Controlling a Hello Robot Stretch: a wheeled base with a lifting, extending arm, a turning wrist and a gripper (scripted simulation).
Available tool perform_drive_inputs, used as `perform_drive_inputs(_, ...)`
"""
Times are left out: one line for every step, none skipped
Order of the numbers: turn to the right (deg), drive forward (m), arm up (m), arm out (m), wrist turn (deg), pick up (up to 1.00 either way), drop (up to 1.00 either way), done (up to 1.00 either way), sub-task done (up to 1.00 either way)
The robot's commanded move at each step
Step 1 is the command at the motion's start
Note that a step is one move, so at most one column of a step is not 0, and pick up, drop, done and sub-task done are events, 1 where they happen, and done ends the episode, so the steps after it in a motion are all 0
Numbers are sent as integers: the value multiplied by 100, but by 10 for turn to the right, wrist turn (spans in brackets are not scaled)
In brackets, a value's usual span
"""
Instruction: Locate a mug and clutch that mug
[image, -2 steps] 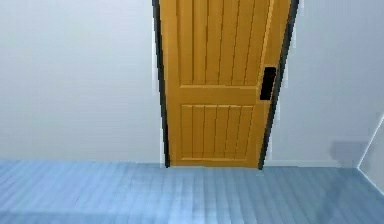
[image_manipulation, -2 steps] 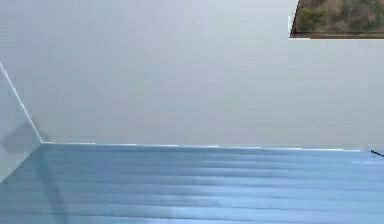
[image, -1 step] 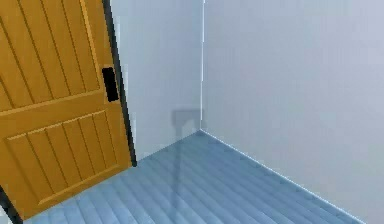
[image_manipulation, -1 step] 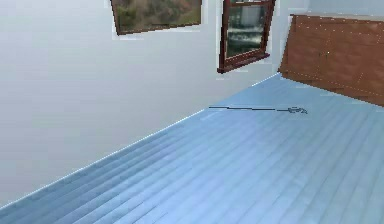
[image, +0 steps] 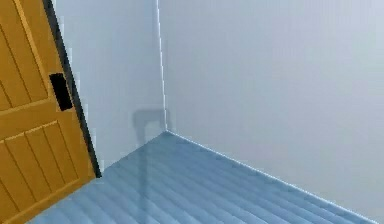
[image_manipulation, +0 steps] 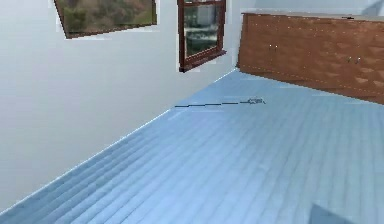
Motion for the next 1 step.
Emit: perform_drive_inputs(0, 20, 0, 0, 0, 0, 0, 0, 0)
